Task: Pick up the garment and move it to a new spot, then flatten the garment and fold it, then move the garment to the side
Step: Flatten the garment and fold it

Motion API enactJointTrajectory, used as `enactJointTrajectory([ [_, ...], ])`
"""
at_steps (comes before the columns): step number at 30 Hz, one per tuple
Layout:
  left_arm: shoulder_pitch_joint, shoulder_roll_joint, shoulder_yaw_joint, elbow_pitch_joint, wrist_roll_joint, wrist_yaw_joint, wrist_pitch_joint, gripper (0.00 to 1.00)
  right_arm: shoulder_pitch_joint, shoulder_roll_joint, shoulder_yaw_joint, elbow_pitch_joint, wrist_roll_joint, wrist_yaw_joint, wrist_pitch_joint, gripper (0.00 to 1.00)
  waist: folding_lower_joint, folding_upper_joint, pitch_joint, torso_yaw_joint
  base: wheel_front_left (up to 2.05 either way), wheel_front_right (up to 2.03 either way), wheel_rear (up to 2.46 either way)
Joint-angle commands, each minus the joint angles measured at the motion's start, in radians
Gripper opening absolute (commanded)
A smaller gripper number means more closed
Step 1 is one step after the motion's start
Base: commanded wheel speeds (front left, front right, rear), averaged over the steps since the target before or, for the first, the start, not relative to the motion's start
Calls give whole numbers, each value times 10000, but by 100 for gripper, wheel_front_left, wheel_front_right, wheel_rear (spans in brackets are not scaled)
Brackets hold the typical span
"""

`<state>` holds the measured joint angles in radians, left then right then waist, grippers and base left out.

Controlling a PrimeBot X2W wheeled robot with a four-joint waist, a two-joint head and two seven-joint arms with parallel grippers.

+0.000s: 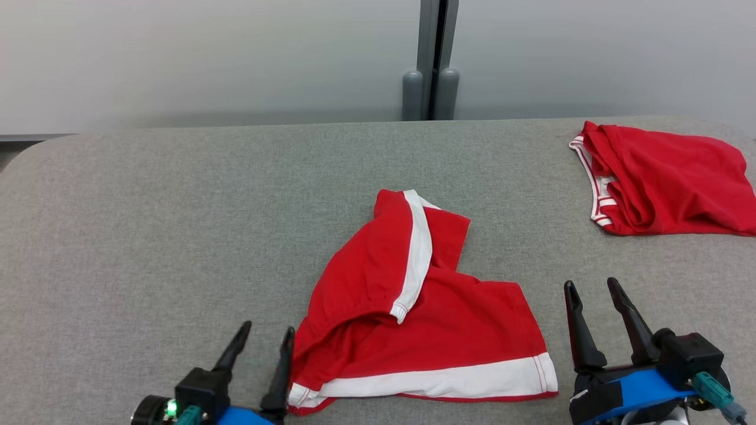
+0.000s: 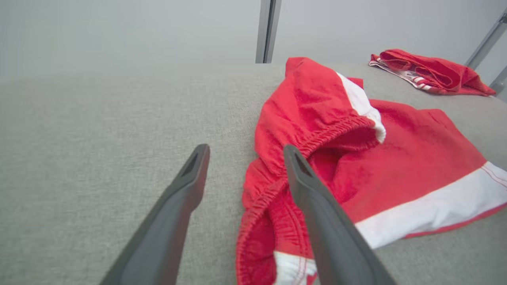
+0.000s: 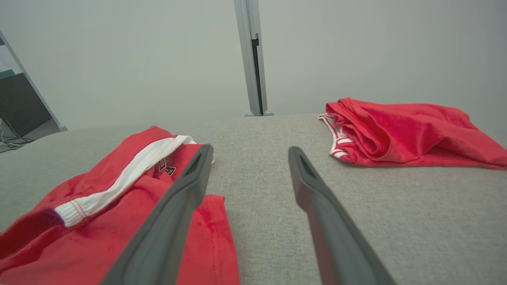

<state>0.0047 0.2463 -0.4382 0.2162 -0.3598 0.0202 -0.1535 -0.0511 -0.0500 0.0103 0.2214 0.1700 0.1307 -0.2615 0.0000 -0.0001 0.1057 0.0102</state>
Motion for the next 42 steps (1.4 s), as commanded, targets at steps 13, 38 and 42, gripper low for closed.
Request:
enactJointTrajectory([
  [13,-47,-284,2781,-862,260,825,-1118,100,233,-26,-209,-6,94,2,-49,100,0,1,-337,-39,0,0,0],
  [38,820,-825,4280,-205,1705,-34,-1125,100,915,-24,51,304,-391,2,56,100,0,1,-918,-98,0,0,0],
  [42,778,-887,4370,-178,1779,-85,-1125,100,900,-23,55,279,-425,2,127,100,0,1,-930,-105,0,0,0],
])
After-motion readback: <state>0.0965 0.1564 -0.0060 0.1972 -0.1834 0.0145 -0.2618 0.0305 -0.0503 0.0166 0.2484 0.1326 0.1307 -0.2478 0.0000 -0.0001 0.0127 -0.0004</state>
